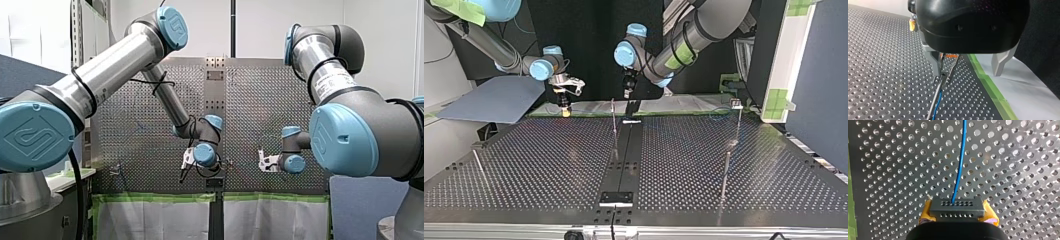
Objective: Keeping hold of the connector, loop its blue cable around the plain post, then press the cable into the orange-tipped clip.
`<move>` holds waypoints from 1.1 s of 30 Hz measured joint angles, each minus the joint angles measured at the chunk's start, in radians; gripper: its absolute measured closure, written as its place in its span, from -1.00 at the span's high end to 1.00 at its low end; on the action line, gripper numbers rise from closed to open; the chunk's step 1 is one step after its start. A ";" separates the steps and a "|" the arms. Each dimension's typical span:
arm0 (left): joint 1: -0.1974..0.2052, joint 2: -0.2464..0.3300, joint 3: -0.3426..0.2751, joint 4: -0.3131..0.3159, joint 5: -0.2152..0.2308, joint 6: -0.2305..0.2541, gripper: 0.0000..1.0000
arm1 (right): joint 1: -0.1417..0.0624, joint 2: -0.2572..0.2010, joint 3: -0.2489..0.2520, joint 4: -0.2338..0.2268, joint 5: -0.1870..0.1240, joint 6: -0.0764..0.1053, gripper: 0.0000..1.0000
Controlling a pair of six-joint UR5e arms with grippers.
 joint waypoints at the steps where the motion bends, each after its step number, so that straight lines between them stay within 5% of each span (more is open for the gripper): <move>1: 0.000 0.000 0.000 0.000 -0.001 0.001 1.00 | 0.000 0.000 0.000 0.000 0.000 0.000 -1.00; 16: 0.000 0.000 0.000 -0.012 0.000 -0.005 1.00 | 0.003 0.000 0.001 0.005 -0.002 0.001 -1.00; 23: -0.001 0.000 0.000 -0.014 0.041 -0.058 1.00 | 0.008 0.000 0.003 0.023 -0.003 -0.002 -1.00; 33: -0.002 0.000 0.000 -0.027 0.025 -0.117 1.00 | 0.043 0.001 0.017 0.103 -0.004 -0.077 -1.00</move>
